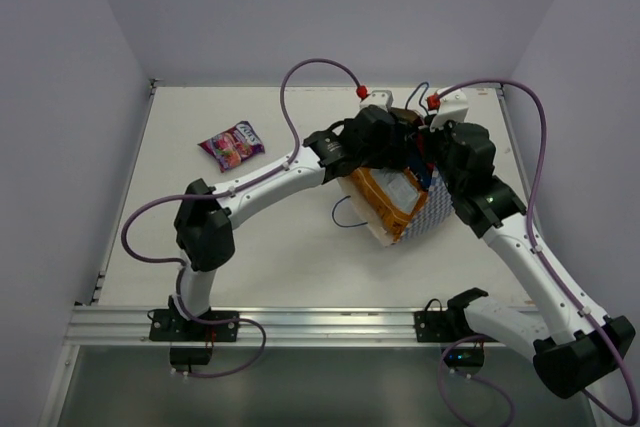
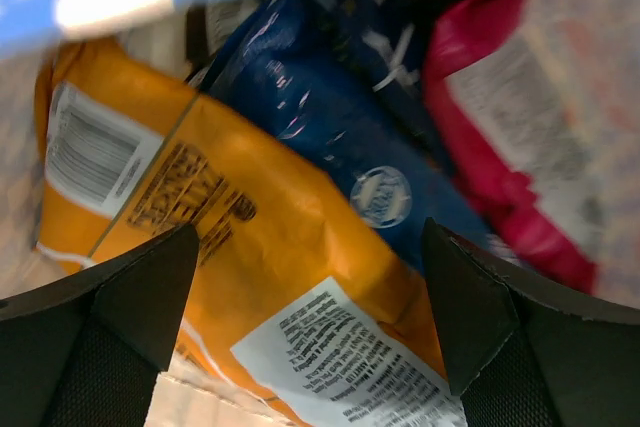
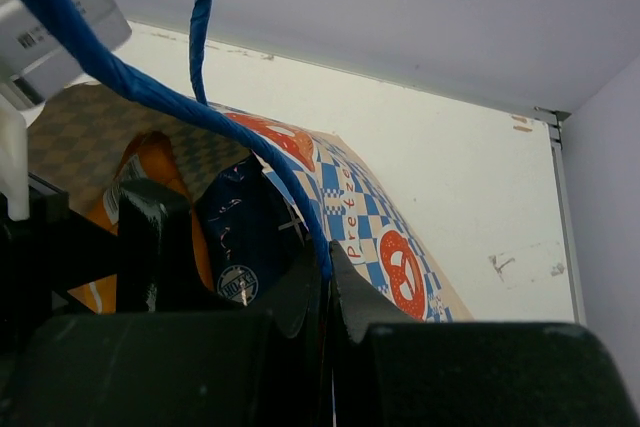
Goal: Take the snacks out of the paper bag
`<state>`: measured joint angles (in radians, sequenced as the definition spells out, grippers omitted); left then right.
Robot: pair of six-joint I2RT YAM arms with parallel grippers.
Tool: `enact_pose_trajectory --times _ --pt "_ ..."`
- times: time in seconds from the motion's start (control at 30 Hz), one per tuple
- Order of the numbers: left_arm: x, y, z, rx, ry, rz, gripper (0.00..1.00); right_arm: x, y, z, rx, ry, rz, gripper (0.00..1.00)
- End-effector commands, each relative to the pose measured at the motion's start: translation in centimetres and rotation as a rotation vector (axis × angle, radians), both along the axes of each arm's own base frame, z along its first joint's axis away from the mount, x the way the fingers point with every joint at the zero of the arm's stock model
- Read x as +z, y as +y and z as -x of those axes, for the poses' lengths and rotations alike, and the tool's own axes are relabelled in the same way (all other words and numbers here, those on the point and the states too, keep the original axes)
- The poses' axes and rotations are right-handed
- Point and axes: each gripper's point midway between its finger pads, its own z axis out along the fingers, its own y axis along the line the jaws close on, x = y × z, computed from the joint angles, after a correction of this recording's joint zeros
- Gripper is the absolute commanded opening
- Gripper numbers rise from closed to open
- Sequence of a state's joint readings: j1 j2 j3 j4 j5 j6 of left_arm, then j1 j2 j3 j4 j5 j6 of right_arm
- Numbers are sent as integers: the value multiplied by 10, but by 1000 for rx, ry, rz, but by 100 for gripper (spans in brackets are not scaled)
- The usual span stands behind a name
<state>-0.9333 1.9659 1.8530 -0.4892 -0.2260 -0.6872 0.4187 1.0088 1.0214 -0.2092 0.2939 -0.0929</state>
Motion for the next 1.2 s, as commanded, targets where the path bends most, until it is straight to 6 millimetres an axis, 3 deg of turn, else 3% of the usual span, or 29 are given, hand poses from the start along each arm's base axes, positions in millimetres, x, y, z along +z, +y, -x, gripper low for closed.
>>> enact_pose_trajectory --times 0.0,0.1,0.2,0.3,0.33,0.43,0.47,0.57,0.6,0.67,0.7,0.8,0.87,0.9,1.0,1.03,1.1,1.17 --pt "4 12 0 47 -16 -55 96 -4 4 0 10 0 -27 0" --pt "-8 15 4 53 4 -76 85 -4 3 0 5 -5 -30 0" --pt "-8 21 8 58 2 -80 47 -5 2 0 5 -5 -30 0" --pt "3 26 9 63 -16 -69 29 -4 1 0 -1 -7 -28 0" --pt "5 28 10 60 -23 -72 16 -4 1 0 -1 -7 -28 0" --pt "24 36 13 61 -54 -56 0 -4 0 0 -5 -7 -26 0" --pt "27 38 15 59 -57 -52 0 -4 -1 0 -9 -9 -23 0" --pt "69 47 26 27 -106 11 0 -4 -4 0 -22 -10 -11 0" --pt "94 54 34 5 -134 53 0 -4 -5 0 -28 -13 -9 0" --pt "114 67 44 -22 -167 56 0 -4 -7 -1 -39 -13 -1 0" --pt "135 79 53 -27 -200 79 0 -4 -8 -1 -43 -13 -1 0" --pt "163 116 68 -26 -247 87 0 -4 -10 -1 -53 -12 0 0" --pt "166 147 68 2 -254 47 0 -4 -10 -1 -55 -13 2 0" --pt "178 167 73 21 -280 51 0 -4 -12 0 -61 -16 2 0" --pt "170 224 64 112 -285 -47 0 -1 -14 2 -65 -24 3 0" --pt "156 246 54 152 -278 -110 0 0 -13 2 -61 -27 -1 0" --pt "143 267 45 203 -279 -184 0 3 -12 3 -59 -31 -17 0" --pt "116 274 28 192 -303 -274 0 4 -9 4 -48 -30 -32 0"
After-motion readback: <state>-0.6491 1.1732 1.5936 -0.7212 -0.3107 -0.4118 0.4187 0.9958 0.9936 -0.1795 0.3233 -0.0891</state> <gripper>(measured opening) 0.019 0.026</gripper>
